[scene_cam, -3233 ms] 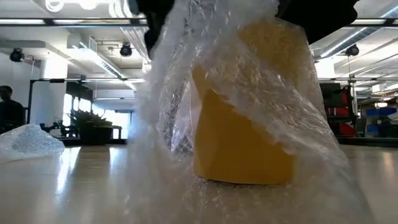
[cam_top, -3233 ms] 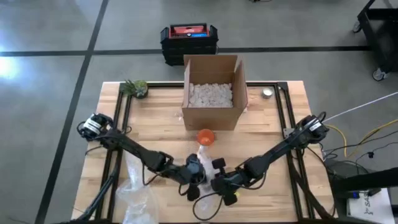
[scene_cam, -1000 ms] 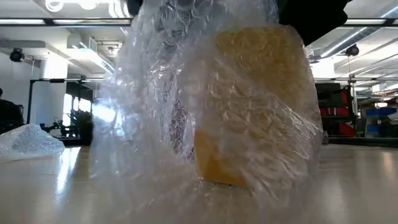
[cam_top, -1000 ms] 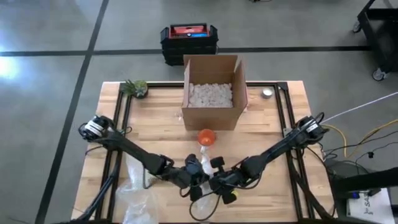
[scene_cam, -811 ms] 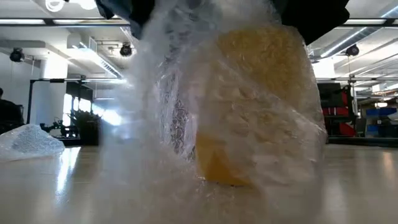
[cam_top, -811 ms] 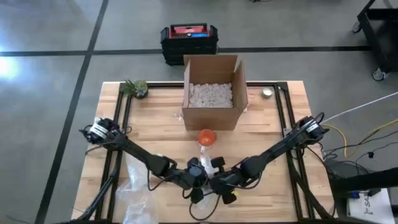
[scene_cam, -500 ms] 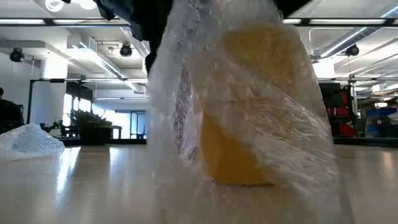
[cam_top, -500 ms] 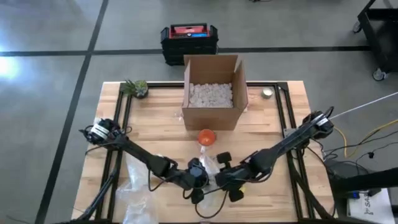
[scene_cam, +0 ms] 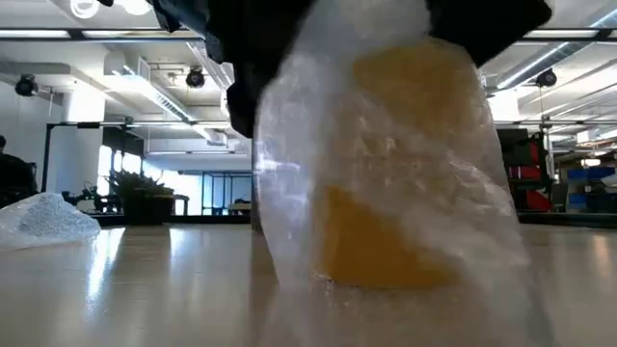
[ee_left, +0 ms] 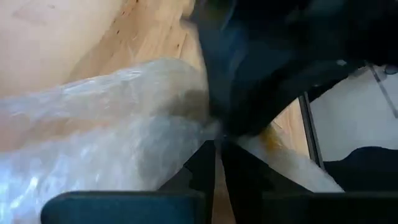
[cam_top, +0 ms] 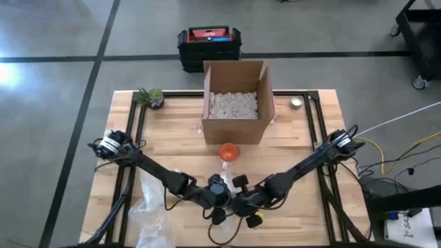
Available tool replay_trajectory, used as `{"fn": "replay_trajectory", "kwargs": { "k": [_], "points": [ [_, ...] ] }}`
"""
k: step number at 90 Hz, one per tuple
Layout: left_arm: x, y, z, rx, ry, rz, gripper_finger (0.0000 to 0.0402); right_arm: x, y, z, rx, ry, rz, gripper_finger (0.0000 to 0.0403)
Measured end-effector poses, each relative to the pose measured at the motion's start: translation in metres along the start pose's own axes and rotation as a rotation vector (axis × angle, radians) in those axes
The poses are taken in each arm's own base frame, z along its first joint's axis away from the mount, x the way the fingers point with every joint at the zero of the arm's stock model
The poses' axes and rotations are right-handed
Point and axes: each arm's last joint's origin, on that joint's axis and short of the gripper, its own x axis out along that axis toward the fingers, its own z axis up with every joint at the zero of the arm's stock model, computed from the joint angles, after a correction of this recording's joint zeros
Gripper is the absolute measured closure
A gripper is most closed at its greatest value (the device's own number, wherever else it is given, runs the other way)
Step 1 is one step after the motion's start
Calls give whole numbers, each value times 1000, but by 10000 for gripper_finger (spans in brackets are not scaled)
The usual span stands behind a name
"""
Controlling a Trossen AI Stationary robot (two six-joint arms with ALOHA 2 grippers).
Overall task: Wrap mug
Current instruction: Wrap the yellow mug with the transparent bubble wrap
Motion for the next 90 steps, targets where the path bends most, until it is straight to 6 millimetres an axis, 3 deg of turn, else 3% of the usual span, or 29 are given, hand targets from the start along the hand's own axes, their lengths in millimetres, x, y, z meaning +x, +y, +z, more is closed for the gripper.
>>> {"fn": "replay_trajectory", "kwargs": {
  "k": [15,28,38,50,63,90],
  "points": [
    [-32,-17,16,-18,-37,-65,381,-2,0,0,-2,-8,-4,389],
    [-45,-34,2,-32,35,-117,381,-2,0,1,-9,-8,-4,389],
    [-36,-41,-17,-47,84,-125,381,-1,0,1,-18,-17,-3,389],
    [-11,-35,-37,-49,118,-105,381,-1,0,2,-24,-24,-3,389],
    [-2,-29,-27,-65,52,-120,381,-1,0,2,-24,-24,-3,389],
    [-9,-22,-1,8,-75,-78,381,-1,0,2,-22,-24,-3,389]
  ]
}}
